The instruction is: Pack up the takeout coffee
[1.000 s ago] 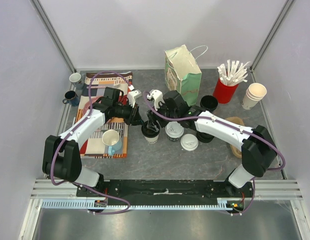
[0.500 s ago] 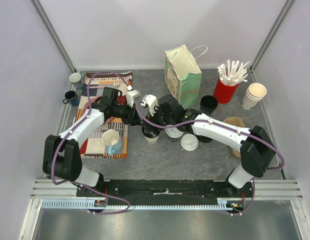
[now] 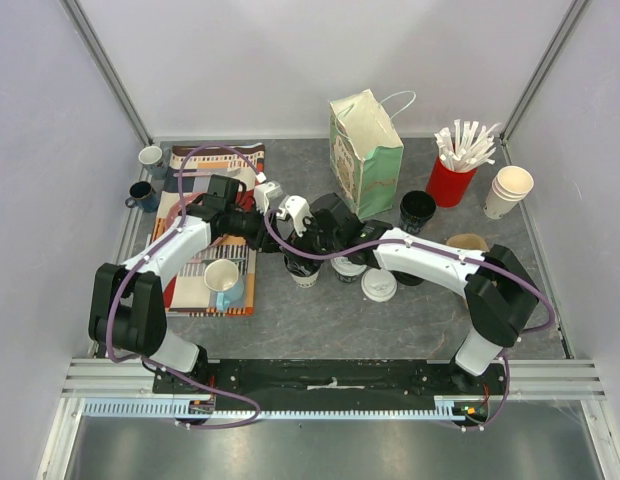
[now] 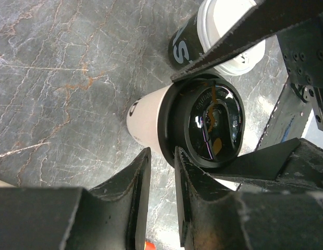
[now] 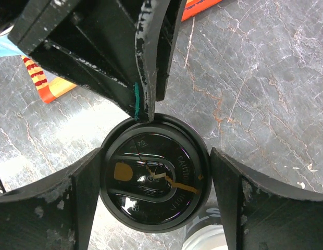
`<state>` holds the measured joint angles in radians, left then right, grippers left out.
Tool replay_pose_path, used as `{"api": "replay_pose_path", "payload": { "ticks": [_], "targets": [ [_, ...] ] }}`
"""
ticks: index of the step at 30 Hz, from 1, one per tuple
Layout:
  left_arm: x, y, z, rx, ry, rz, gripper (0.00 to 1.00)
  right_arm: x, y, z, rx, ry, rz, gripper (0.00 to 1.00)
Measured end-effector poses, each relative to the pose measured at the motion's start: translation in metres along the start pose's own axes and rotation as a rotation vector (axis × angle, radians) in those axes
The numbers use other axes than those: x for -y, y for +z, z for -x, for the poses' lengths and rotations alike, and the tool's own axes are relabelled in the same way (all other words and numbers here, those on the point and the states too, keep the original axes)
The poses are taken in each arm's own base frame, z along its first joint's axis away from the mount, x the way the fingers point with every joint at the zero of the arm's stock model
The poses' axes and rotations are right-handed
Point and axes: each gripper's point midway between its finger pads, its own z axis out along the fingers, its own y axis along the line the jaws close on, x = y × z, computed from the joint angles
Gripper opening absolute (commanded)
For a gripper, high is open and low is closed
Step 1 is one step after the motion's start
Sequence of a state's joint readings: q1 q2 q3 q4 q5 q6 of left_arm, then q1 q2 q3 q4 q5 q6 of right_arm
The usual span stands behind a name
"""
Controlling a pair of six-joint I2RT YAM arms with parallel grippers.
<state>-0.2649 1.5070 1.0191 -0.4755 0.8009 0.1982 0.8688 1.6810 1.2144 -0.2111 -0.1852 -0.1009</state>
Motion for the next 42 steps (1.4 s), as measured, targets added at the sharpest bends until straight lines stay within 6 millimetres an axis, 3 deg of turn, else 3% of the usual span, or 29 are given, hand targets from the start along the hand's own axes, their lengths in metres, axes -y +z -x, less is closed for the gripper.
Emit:
{"api": "replay_pose_path", "payload": {
  "ticks": [11,28,42],
  "targets": [
    [0.0027,0.0009,-0.0051,-0.007,-0.013,-0.02,0.27,0.0004,0.0014,-0.0001,0.056,-0.012,-0.006,0.78],
    [0.0031,0.0075,-0.0082,-0.017,-0.078,-0.073,0.02,0.0011,0.0022,-0.0014,0.146,-0.018,-0.016,0.69],
    [0.0018,0.0097,-0.0087,-0.022,-0.121,-0.088,0.02,0.0022,0.0025,-0.0028,0.19,-0.014,-0.027,0.59]
  ]
}}
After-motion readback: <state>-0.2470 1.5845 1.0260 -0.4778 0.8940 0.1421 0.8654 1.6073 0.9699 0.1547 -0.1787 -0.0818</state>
